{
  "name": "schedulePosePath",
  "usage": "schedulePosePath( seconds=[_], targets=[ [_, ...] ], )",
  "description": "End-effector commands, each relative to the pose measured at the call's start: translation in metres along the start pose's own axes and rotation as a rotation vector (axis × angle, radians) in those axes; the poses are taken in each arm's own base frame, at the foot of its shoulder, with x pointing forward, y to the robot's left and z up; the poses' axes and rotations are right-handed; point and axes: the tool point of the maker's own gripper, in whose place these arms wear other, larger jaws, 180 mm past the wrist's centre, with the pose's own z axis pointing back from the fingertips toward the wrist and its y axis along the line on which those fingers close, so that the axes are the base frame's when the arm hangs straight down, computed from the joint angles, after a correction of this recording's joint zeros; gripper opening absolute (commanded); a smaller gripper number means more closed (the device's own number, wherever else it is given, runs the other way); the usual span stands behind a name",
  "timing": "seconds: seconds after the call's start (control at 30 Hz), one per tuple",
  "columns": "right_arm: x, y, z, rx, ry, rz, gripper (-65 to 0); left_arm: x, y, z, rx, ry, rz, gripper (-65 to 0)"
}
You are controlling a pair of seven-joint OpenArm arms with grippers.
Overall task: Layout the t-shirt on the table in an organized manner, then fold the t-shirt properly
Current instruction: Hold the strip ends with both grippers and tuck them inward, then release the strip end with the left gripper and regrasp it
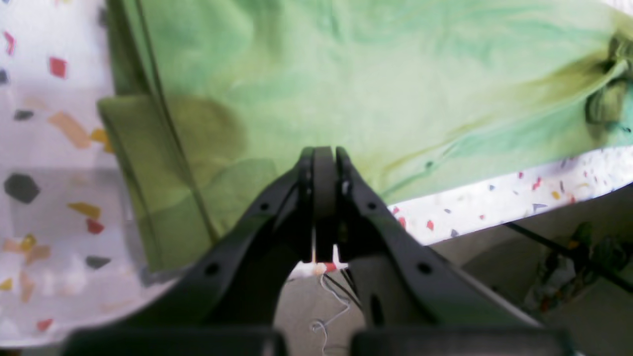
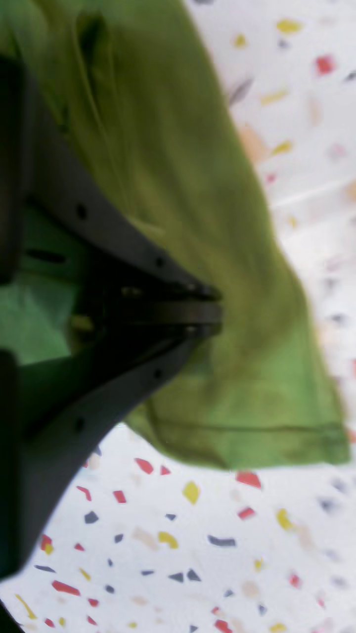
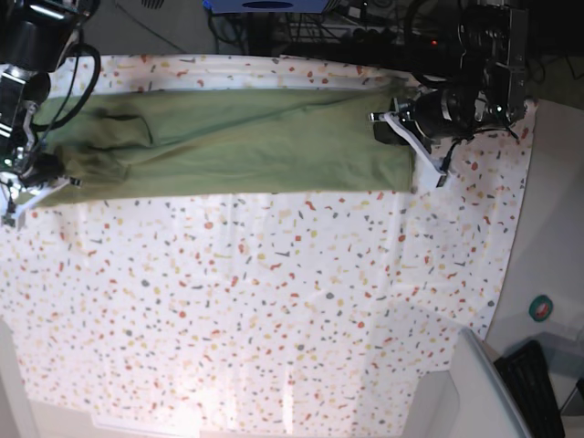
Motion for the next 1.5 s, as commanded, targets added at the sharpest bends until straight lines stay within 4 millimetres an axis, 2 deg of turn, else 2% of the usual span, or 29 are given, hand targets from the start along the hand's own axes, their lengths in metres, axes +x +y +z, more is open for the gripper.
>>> schedulePosePath(
  seconds=[0.0, 0.13, 0.23, 0.3, 0.37, 0.5, 0.57, 0.7, 0.83, 0.97, 1.07, 1.2, 1.33, 1.37, 1.47],
  targets=[
    [0.013, -0.018, 0.001, -0.036, -0.042, -0.005, -65.0, 0.011, 0.003, 0.001, -0.001, -0.028, -0.003, -65.0],
    [-0.009, -0.031, -0.013, -0.049, -0.002, -0.015, -65.0, 0.010, 0.020, -0.012, 0.020, -0.037, 0.049, -65.0],
    [-0.023, -0.033, -0.021, -0.047, 0.021, -0.025, -65.0, 0.009, 0.025, -0.017, 0.027, -0.031, 0.066, -65.0],
    [-0.020, -0.032, -0.021, -0.046, 0.008, -0.025, -65.0, 0.012, 0.025, -0.016, 0.025, -0.035, 0.063, -65.0],
    [-0.007, -0.032, -0.015, -0.050, -0.032, -0.018, -65.0, 0.018, 0.020, -0.013, 0.019, -0.054, 0.048, -65.0],
    [0.019, -0.036, 0.014, -0.073, -0.102, 0.031, -65.0, 0.039, 0.001, 0.000, -0.008, -0.123, -0.009, -65.0],
    [0.022, -0.024, 0.023, -0.059, -0.114, 0.035, -65.0, 0.044, -0.001, -0.001, -0.013, -0.132, -0.008, -65.0],
    [0.022, -0.016, 0.031, -0.051, -0.123, 0.038, -65.0, 0.048, -0.012, -0.021, -0.042, -0.092, -0.018, -65.0],
    [0.024, -0.009, 0.034, -0.040, -0.135, 0.027, -65.0, 0.038, -0.022, -0.037, -0.060, -0.026, -0.058, -65.0],
    [0.019, -0.008, 0.034, -0.039, -0.127, 0.033, -65.0, 0.033, -0.007, -0.054, -0.035, 0.033, -0.025, -65.0],
    [0.018, -0.007, 0.034, -0.037, -0.125, 0.034, -65.0, 0.049, -0.003, -0.058, -0.027, 0.025, -0.021, -65.0],
    [0.017, -0.007, 0.034, -0.036, -0.123, 0.033, -65.0, 0.079, -0.008, -0.056, -0.031, -0.018, -0.038, -65.0],
    [0.015, -0.009, 0.034, -0.040, -0.120, 0.029, -65.0, 0.098, -0.016, -0.047, -0.046, -0.068, -0.057, -65.0],
    [0.012, -0.011, 0.034, -0.043, -0.113, 0.030, -65.0, 0.102, -0.022, -0.042, -0.056, -0.088, -0.079, -65.0],
    [0.014, -0.013, 0.040, -0.051, -0.131, 0.039, -65.0, 0.092, -0.038, -0.025, -0.082, -0.128, -0.118, -65.0]
  ],
)
